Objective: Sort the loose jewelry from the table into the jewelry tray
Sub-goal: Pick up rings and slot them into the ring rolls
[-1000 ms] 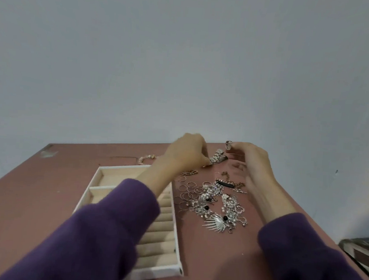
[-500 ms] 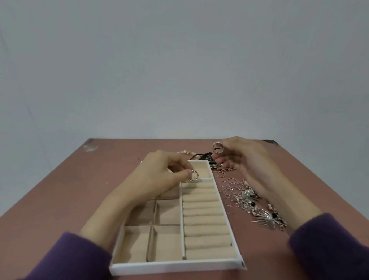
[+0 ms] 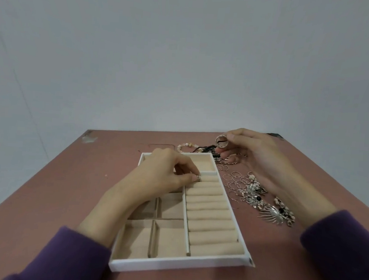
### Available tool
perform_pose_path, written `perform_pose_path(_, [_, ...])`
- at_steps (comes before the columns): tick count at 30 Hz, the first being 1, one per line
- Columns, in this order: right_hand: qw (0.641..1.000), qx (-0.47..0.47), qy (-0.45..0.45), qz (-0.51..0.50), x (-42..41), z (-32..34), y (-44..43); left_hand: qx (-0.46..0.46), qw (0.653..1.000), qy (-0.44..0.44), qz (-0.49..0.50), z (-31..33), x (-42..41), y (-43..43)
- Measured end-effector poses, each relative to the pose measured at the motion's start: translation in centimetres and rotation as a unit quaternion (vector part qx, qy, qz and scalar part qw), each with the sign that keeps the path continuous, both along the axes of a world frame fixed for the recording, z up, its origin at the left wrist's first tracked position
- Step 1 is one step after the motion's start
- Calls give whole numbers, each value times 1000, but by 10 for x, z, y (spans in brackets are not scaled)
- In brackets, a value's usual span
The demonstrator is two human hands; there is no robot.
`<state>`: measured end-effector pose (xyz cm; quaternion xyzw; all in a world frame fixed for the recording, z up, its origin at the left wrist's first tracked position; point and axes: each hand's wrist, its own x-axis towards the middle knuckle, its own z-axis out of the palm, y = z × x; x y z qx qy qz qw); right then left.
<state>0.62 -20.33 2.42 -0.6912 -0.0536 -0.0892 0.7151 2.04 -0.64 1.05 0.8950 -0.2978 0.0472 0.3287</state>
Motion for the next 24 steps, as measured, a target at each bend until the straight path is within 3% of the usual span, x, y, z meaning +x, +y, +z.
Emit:
perform_pose_path(4, [999,-30,-15,-7,-2,-1,1,11,1000,-6,12,0,0,1])
perform_pose_path(8, [990,-133,-50,-27,-3,-4,0,13,1000,-3,15,-1,1,1])
perform_pose_path(14, [949,-290,-119,-16,-7,-4,-1,-27,999,4,33,0,1,3])
perform_pose_path(19, [904,-408,-130,3,-10,-9,1,-51,993,-47,92,-1,10,11])
perform_pose_path(24, [914,-391,-102,28,-13,-10,4,-47,988,-80,124,-3,15,14])
